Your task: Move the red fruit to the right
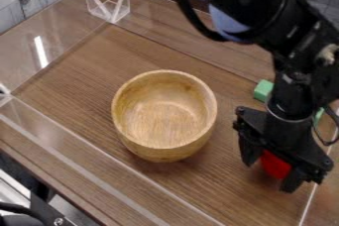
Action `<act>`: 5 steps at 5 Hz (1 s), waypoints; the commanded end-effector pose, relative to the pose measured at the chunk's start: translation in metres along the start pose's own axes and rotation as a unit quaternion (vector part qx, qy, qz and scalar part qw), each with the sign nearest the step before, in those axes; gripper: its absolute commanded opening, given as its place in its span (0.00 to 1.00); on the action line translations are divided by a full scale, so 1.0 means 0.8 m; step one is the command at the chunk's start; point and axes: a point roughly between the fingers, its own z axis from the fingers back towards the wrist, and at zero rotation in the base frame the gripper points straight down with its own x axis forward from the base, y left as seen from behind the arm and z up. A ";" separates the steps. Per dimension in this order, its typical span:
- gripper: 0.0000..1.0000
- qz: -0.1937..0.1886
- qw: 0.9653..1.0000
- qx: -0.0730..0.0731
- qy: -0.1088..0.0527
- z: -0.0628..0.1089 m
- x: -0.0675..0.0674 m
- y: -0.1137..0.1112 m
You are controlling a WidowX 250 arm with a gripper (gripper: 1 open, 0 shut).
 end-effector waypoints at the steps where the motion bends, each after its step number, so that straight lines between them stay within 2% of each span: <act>1: 0.00 0.003 0.999 -0.010 -0.041 0.030 0.030 0.006; 2: 0.00 0.012 0.998 -0.013 -0.062 0.051 0.056 0.027; 3: 0.00 0.049 0.995 0.000 -0.091 0.076 0.088 0.067; 4: 0.00 0.053 0.993 0.001 -0.105 0.081 0.101 0.084; 5: 1.00 -0.019 0.995 -0.034 -0.091 0.053 0.088 0.081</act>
